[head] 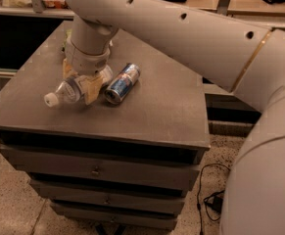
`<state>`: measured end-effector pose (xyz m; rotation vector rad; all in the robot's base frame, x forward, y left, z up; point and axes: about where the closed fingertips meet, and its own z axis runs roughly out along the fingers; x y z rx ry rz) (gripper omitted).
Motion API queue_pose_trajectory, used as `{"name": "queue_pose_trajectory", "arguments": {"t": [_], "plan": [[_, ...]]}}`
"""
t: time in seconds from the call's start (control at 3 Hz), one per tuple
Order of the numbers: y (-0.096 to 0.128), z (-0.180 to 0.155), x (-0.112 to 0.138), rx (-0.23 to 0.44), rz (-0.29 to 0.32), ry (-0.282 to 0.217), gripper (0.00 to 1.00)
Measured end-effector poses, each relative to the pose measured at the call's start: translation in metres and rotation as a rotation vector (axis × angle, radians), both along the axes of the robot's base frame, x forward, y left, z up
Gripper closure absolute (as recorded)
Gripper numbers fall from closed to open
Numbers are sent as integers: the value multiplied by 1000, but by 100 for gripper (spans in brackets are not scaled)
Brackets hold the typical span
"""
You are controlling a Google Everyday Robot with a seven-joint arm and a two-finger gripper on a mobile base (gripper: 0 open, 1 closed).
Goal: Knock blue plastic bottle over
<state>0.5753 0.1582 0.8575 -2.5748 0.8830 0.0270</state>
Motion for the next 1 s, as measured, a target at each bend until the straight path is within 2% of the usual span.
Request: {"name": "queue_pose_trajectory", "arguments": {"t": [0.33, 0.67, 1.0], "plan": [[-2, 3, 2, 1, -15, -5, 0], [-2, 4, 4, 6, -21, -9, 0], [-17, 42, 27, 149, -92, -2, 0]]}}
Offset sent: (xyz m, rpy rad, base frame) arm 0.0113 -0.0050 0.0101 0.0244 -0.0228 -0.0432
